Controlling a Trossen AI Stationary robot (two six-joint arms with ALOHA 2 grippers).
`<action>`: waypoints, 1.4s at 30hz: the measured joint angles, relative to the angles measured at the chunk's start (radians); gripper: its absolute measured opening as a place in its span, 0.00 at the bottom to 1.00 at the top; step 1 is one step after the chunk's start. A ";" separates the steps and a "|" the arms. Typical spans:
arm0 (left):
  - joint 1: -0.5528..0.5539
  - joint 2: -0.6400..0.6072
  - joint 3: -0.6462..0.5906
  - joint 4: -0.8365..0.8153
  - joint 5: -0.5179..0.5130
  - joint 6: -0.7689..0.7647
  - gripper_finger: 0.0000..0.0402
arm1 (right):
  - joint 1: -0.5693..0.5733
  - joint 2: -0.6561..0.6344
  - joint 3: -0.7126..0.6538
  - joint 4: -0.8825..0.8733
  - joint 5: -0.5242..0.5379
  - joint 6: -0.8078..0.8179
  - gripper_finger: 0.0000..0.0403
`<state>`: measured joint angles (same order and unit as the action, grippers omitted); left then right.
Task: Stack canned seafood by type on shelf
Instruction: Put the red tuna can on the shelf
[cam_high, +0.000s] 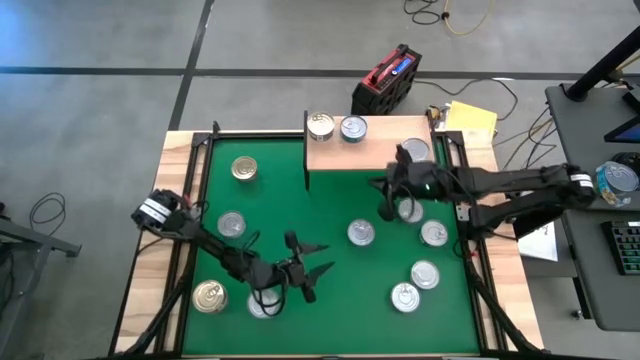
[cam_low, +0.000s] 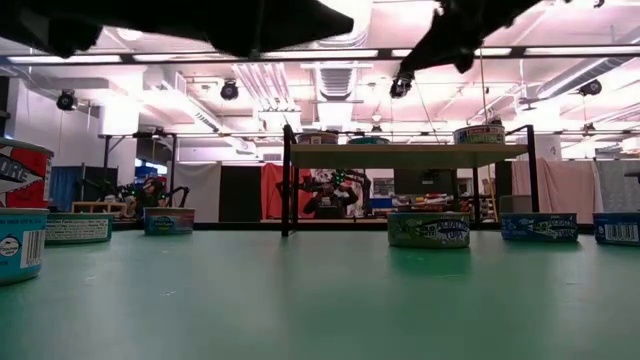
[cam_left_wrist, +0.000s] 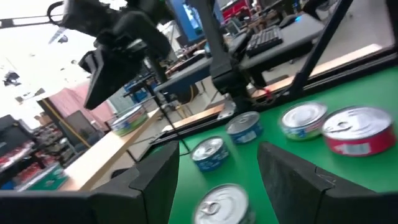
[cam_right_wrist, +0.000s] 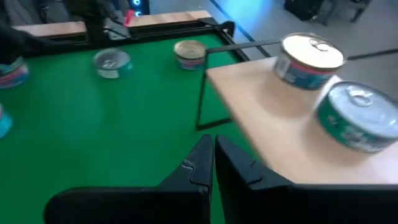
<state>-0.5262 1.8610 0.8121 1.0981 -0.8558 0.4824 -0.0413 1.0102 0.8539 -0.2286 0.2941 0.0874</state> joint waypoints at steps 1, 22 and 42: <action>-0.008 0.000 0.004 -0.004 -0.001 -0.017 0.50 | 0.030 -0.010 -0.017 0.011 0.023 0.010 0.02; -0.041 -0.089 0.402 -1.432 0.076 -0.825 0.50 | 0.458 0.078 -0.166 0.220 0.308 0.180 0.02; -0.053 -0.095 0.659 -2.113 0.535 -1.177 0.50 | 0.539 0.107 -0.194 0.220 0.397 0.273 0.02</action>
<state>-0.5796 1.7660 1.4715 -1.0148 -0.3206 -0.6946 0.4976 1.1168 0.6596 -0.0082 0.6907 0.3603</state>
